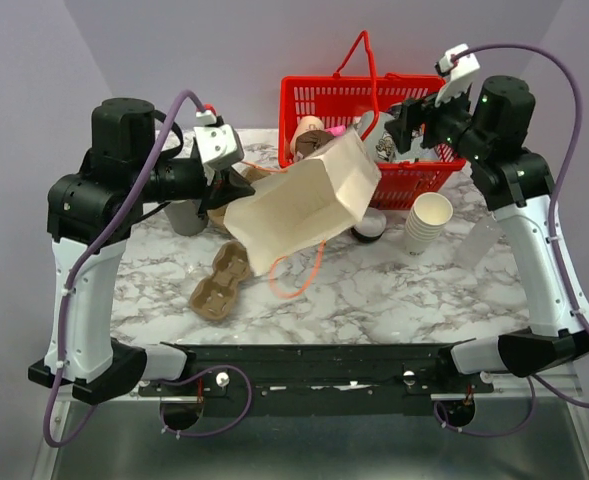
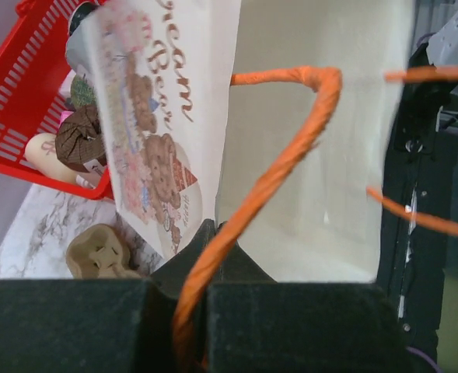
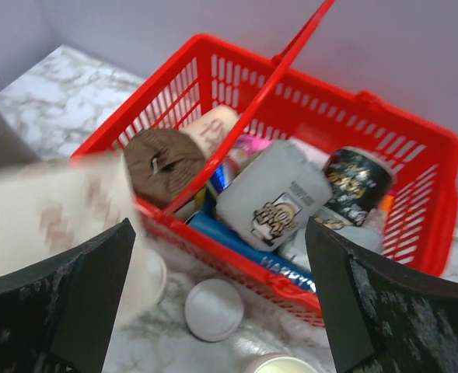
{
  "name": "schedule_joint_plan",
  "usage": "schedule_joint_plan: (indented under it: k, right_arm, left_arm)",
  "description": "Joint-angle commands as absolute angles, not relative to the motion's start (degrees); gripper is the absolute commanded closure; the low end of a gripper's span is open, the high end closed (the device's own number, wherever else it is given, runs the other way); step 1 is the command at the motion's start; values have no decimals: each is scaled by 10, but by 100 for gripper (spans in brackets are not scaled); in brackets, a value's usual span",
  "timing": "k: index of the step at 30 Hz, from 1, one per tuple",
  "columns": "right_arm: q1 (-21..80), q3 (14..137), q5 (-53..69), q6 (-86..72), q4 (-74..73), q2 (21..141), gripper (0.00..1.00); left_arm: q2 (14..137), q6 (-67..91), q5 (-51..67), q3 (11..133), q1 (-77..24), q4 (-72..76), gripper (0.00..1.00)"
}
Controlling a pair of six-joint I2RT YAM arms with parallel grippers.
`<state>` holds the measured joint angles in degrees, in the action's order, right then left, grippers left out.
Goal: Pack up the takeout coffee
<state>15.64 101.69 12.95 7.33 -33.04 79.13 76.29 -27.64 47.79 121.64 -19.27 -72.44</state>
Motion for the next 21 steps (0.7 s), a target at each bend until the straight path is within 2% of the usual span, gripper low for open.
schedule_joint_plan:
  k: [1,6,12,16,21]
  right_arm:
    - [156,1089,66,91,-285,773,0]
    - [156,1080,174,97,-275,775,0]
    - [156,1064,313,117,-335,786,0]
    - [156,1033,353,137,-399,768,0]
    - [156,987,403,177,-458,741,0]
  left_arm:
    - [721,-338,454,1178,-202,-805,100]
    - [699,-360,469,1127,-233,-803,100]
    - [720,-395,470,1039,-293,-788,100]
    - [736,-394,458,957,-346,-736,100]
    - [777,-408,447,959,-364,-706,100]
